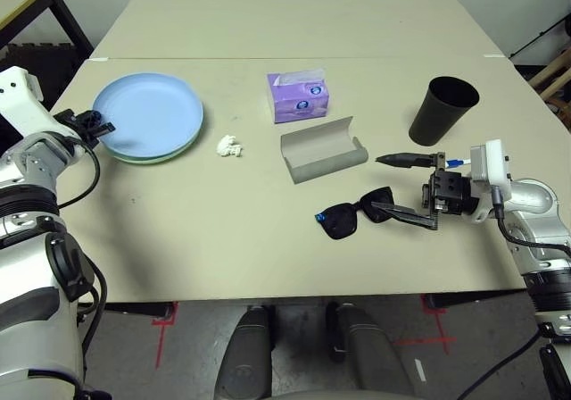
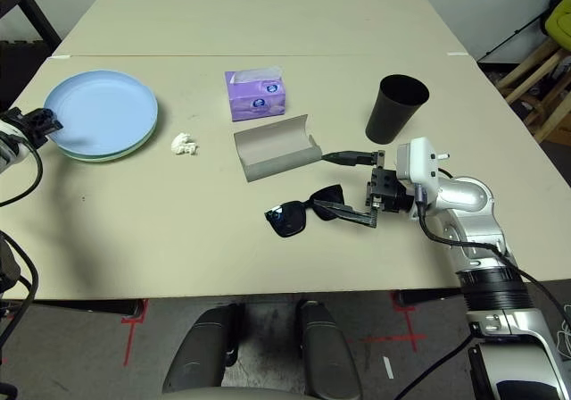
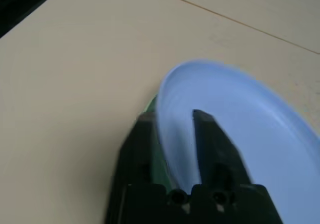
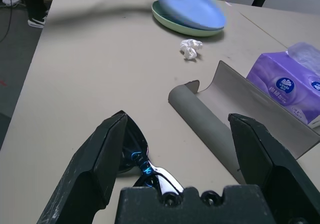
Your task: Organize and tidy the items on the table.
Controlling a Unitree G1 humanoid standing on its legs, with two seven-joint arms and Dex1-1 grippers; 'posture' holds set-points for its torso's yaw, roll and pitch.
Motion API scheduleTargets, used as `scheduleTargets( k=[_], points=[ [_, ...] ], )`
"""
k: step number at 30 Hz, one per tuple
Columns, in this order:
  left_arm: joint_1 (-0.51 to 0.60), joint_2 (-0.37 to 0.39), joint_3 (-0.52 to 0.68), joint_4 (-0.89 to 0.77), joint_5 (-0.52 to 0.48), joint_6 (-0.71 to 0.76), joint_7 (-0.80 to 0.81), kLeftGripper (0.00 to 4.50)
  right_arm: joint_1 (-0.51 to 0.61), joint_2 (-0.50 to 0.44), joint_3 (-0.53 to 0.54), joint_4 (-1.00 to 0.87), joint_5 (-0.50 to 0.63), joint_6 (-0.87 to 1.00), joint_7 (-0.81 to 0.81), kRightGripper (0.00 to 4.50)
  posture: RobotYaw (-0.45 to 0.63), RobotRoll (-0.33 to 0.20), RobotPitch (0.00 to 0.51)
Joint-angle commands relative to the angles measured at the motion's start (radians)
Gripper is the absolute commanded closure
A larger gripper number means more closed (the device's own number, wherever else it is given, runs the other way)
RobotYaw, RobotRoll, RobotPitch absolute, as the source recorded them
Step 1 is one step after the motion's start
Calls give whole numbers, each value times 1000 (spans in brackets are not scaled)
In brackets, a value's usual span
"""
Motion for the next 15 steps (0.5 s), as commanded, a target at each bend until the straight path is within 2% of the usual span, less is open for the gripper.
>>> scheduleTargets(
  k=[1,5,10,15],
  points=[
    [90,-4,-6,-101,-7,30,-44,1484,10,-21,-24,-5,14,14,-12,0,85,0,171],
    [173,-9,14,-244,-37,68,-71,39,14,-22,-35,-21,37,49,-26,0,87,0,169],
    [280,-33,28,-454,-90,101,-119,39,29,-13,-47,-46,67,85,-49,0,92,0,167],
    [339,-57,27,-548,-107,134,-104,39,51,7,-56,-58,94,115,-84,0,96,0,163]
  ],
)
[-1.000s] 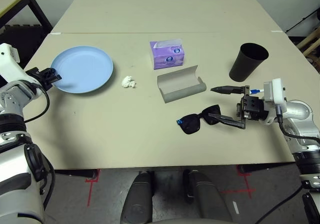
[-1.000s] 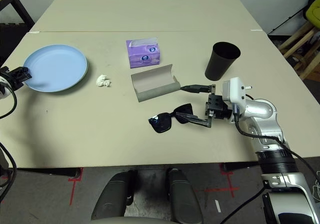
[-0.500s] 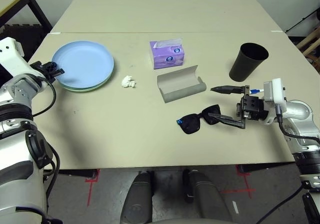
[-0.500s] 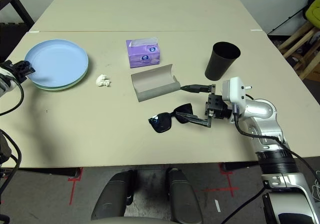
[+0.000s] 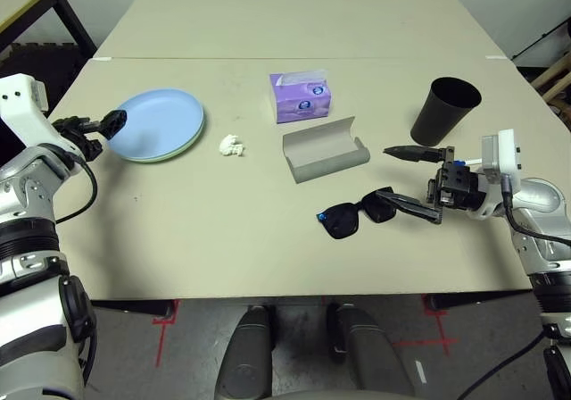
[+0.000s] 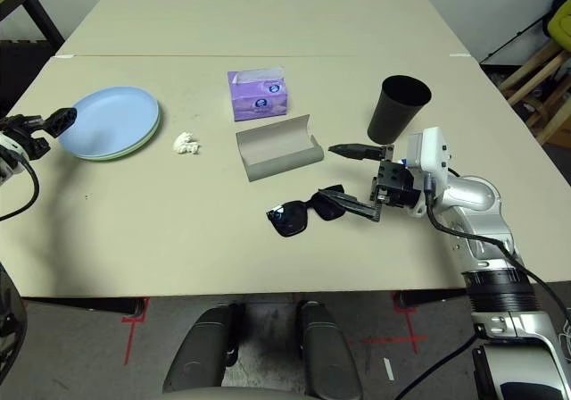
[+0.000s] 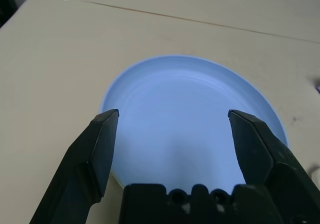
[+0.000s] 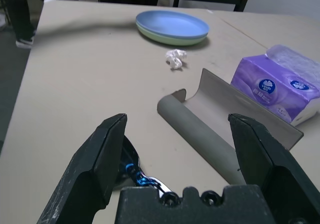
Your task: Organize and tidy the items on the table.
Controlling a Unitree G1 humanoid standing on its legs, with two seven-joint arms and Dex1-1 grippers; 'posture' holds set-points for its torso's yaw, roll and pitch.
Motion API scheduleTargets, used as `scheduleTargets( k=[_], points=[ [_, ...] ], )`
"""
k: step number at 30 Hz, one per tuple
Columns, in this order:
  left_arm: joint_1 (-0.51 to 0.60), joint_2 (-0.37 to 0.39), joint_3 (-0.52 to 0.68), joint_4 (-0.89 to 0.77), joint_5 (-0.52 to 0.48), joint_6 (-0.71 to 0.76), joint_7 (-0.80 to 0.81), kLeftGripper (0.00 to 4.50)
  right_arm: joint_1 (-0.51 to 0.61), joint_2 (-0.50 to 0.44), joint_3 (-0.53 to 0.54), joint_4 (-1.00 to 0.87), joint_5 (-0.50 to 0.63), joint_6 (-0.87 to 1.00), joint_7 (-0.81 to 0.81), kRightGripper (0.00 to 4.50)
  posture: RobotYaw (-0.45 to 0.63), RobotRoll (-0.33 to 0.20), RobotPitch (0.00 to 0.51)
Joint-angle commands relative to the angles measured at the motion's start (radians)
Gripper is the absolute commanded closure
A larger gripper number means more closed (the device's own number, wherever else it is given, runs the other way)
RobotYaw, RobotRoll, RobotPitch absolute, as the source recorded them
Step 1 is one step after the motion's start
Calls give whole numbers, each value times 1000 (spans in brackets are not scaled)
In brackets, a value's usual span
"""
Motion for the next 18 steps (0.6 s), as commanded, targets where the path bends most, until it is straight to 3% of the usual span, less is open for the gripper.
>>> scheduleTargets(
  k=[1,11,18],
  points=[
    [38,-22,0,-55,-10,30,7,39,22,17,-25,-10,22,24,-35,0,96,0,163],
    [85,-39,-104,-106,13,28,-115,39,52,32,-27,-1,26,30,-54,0,99,0,166],
    [103,-28,-181,-130,12,-96,-340,39,44,24,-28,7,12,28,-62,0,98,0,164]
  ],
)
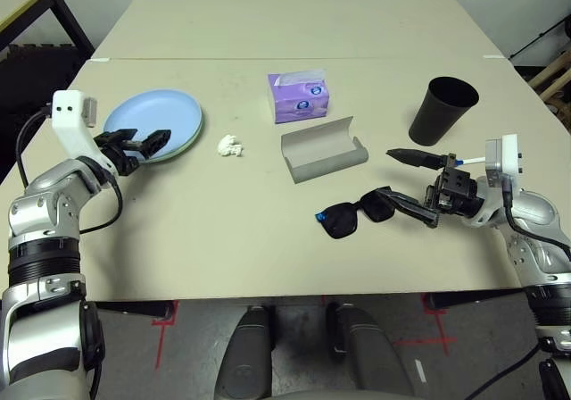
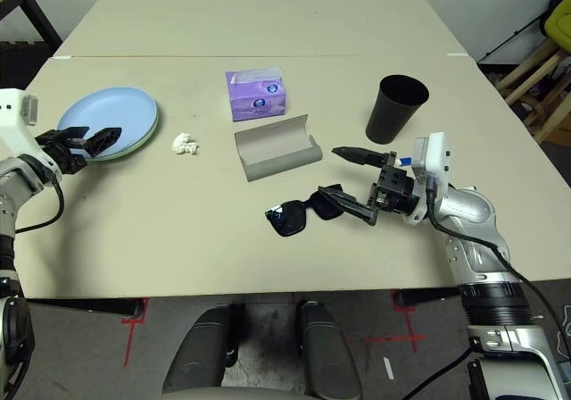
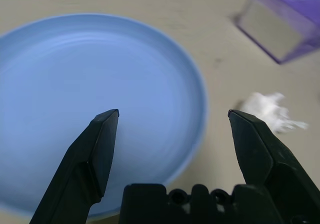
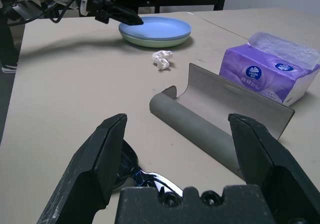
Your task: Organize and tidy the items on the table.
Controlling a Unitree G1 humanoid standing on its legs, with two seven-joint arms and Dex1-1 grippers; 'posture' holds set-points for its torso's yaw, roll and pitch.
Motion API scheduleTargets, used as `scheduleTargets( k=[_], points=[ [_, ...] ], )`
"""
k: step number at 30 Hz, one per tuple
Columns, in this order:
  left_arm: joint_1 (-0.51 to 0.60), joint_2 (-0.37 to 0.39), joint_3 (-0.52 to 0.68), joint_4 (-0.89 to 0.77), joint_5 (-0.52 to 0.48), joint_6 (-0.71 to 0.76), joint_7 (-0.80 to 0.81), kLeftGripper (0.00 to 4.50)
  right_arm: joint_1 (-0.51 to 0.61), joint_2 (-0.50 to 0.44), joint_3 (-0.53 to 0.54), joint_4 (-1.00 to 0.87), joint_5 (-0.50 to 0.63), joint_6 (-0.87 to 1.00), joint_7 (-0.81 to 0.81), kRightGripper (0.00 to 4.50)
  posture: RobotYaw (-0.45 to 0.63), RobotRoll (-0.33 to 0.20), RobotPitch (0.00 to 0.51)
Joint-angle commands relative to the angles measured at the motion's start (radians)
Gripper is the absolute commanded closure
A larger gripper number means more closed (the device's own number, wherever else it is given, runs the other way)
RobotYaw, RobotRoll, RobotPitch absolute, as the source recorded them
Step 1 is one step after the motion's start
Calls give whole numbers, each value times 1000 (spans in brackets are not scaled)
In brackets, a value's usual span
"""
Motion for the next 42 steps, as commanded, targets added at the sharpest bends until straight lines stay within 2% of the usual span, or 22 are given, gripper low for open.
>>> scheduleTargets(
  k=[1,8,12,16,26,42],
  points=[
    [14,2,-39,-45,-2,-86,-124,39,3,-11,-14,5,-5,0,-2,0,98,0,165],
    [-45,-11,-96,-68,11,-156,-230,39,-1,-14,-8,-12,-9,0,-10,0,100,0,167],
    [-74,-25,-161,-23,74,-239,-255,39,-9,-10,-2,-20,-11,5,-17,0,102,0,167],
    [-118,-50,-223,81,172,-330,-214,39,-19,-13,1,-25,-14,7,-15,0,100,0,166],
    [-177,-109,-260,209,216,-348,-212,39,-19,-20,0,-32,-21,10,-16,0,92,0,165],
    [-217,-137,-314,287,272,-391,-262,39,-8,-15,6,-65,-22,25,-16,0,84,0,168]
  ],
)
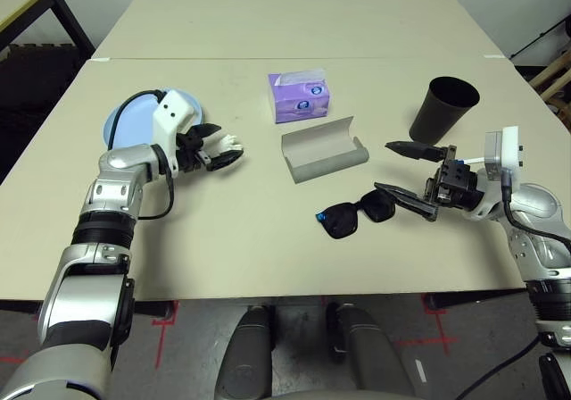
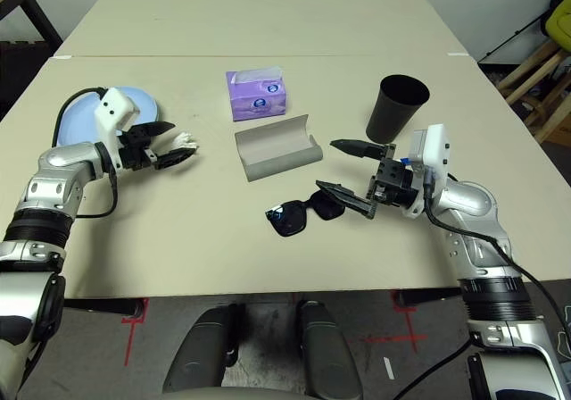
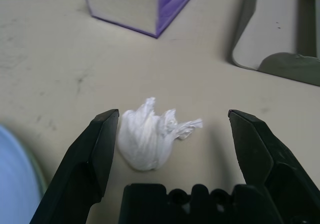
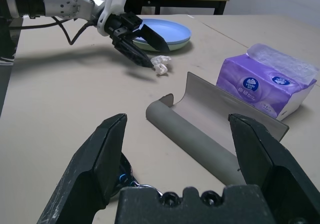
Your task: Organize and tidy the items on the table.
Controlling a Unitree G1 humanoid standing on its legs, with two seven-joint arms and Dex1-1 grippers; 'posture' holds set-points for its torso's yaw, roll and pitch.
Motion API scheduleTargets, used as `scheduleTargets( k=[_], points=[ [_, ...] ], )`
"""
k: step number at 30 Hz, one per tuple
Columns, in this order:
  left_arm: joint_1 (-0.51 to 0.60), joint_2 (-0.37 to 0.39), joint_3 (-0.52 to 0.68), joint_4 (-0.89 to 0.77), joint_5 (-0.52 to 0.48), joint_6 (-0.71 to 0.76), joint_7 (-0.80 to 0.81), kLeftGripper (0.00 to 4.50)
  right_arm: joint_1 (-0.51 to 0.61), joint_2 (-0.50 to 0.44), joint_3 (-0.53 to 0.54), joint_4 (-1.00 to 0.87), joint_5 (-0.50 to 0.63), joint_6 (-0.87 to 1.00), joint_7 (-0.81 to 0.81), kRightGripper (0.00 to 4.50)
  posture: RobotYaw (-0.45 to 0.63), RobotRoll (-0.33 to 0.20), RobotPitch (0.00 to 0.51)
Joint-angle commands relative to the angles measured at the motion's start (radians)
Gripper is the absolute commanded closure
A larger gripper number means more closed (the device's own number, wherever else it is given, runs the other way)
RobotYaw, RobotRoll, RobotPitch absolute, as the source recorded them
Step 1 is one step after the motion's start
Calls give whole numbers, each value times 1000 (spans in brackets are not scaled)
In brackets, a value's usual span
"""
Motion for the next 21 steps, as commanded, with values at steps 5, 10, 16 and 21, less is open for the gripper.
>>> scheduleTargets(
  k=[5,10,16,21],
  points=[
    [-33,-14,-9,93,33,-27,-5,39,23,-8,2,-26,-5,3,0,0,82,0,166],
    [-50,-18,-4,136,42,-33,5,39,22,-6,2,-25,-6,3,-2,0,79,0,170],
    [-78,-18,1,182,51,-39,12,415,28,-6,-2,-29,-6,-1,-6,0,72,0,175],
    [-93,-23,15,195,39,-40,23,2160,43,-7,-1,-40,-5,-2,-10,0,71,0,175]
  ],
)
